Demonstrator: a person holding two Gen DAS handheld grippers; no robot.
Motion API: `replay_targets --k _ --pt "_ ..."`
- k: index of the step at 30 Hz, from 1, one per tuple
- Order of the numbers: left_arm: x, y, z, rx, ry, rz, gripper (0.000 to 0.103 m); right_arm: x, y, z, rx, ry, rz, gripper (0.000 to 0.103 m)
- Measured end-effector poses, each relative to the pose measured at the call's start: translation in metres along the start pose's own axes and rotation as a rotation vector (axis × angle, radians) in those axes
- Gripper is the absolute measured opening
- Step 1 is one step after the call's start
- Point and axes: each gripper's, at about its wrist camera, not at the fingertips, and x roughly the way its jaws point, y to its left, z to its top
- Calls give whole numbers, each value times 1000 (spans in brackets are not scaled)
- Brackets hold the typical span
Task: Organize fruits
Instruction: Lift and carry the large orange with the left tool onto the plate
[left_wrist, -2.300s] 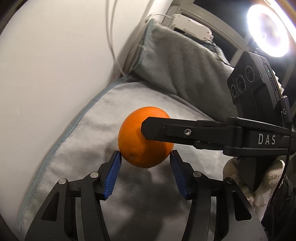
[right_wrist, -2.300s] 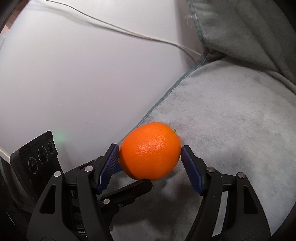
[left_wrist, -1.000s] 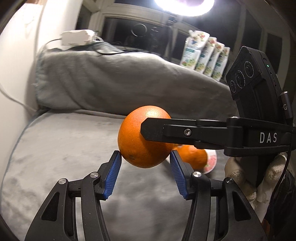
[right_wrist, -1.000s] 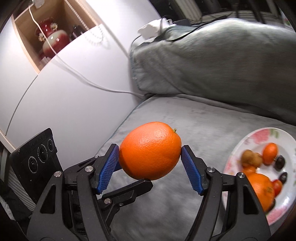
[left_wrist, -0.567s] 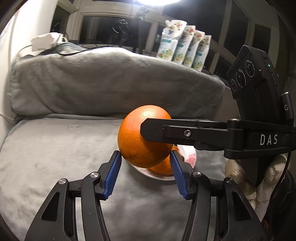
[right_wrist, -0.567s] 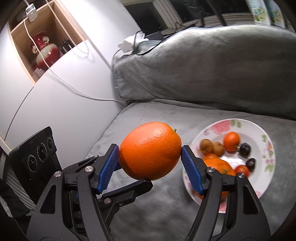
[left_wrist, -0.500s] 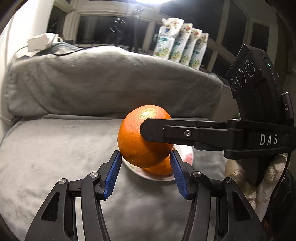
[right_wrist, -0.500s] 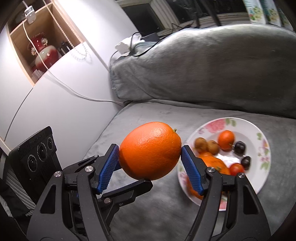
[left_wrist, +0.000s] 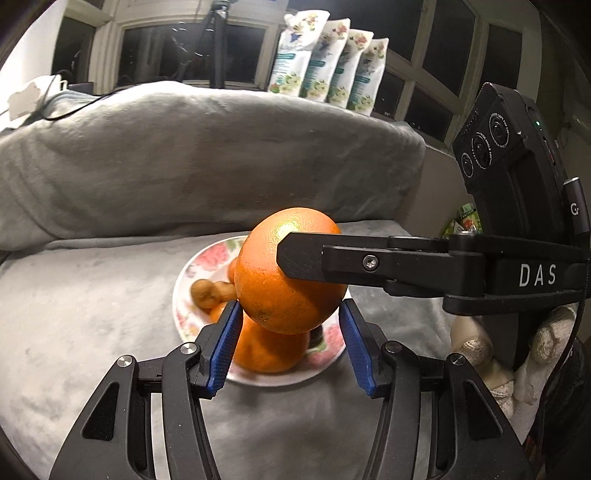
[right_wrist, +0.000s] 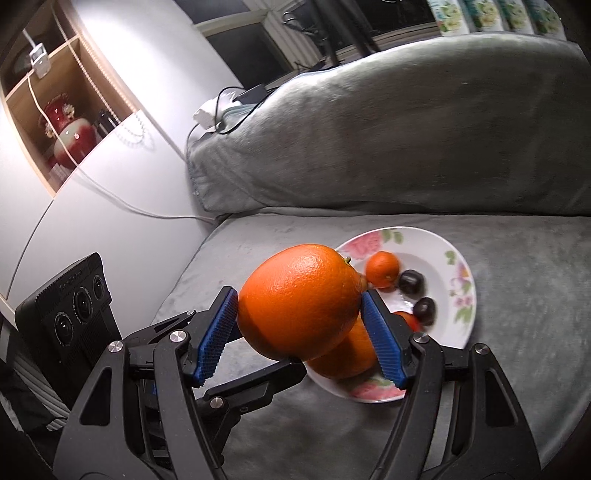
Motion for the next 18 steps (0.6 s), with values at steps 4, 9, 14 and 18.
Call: replay_targets --k 4,9,14,18 --pt "11 -11 3 15 12 -8 53 -7 -12 -1 13 -9 -14 72" --pt "22 -22 5 32 29 -18 53 -15 -25 -2 33 -18 -29 72" --pt "31 -28 5 46 50 -27 47 -20 -35 -1 50 -24 -46 71" --pt "42 -32 5 54 70 -30 45 -21 -47 2 69 -24 -58 71"
